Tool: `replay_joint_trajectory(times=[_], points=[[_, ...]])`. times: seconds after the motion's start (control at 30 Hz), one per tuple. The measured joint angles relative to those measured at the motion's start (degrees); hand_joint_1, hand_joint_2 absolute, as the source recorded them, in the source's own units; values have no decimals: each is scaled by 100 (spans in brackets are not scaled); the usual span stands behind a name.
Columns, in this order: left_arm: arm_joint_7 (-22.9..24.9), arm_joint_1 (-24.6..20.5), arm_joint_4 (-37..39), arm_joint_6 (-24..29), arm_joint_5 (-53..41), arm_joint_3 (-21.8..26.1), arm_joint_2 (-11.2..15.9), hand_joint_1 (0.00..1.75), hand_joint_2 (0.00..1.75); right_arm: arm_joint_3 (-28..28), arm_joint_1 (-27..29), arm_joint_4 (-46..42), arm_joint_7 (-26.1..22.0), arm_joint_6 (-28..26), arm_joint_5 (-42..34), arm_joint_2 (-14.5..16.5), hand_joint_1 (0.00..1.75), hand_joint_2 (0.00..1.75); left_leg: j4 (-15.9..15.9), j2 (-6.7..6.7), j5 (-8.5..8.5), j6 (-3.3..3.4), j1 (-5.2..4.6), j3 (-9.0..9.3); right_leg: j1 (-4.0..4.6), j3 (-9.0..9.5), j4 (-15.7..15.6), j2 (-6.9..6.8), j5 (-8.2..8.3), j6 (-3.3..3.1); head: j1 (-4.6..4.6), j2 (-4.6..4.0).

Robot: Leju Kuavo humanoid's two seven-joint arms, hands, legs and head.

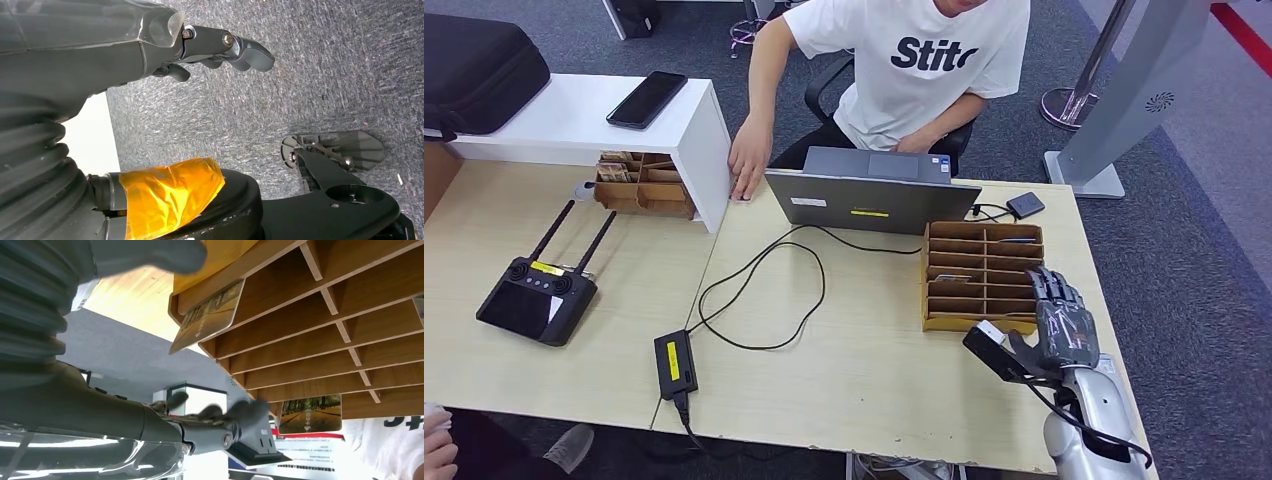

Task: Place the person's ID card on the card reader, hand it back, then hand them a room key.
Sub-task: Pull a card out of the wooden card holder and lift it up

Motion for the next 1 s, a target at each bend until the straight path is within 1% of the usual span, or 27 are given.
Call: replay_joint_trajectory(times=[0.07, 0.13, 0.3, 0.6, 0.77, 1.0], points=[[0, 0, 0, 0, 0, 0, 0, 0, 175, 0, -3, 16, -9, 3, 4, 3, 141, 175, 0, 0, 0, 0, 0, 0, 0, 0, 0, 0, 0, 0, 0, 0], [0, 0, 0, 1, 0, 0, 0, 0, 175, 0, -12, 38, -22, 3, 10, 7, 144, 175, 0, 0, 0, 0, 0, 0, 0, 0, 0, 0, 0, 0, 0, 0], [0, 0, 0, 6, -9, 0, 0, 0, 175, 0, -37, 107, -48, 2, 14, 15, 145, 175, 0, 0, 0, 0, 0, 0, 0, 0, 0, 0, 0, 0, 0, 0], [2, 0, 0, 9, -9, 0, 2, 0, 175, -1, -86, 136, -53, -5, 14, 32, 153, 175, 0, 0, 0, 0, 0, 1, 0, 0, 0, 0, 0, 0, 0, 0], [3, 0, 0, 9, -9, 0, 1, 0, 175, -2, -103, 164, -54, -5, 14, 42, 151, 175, 0, 0, 0, 0, 0, 1, 0, 0, 0, 0, 0, 0, 0, 0], [17, -1, 0, 9, -19, 0, 2, 0, 175, -2, -127, 134, -55, -13, 51, 49, 159, 175, 0, 1, 0, 0, 0, 1, 0, 2, 1, 0, 1, 0, 0, 0]])
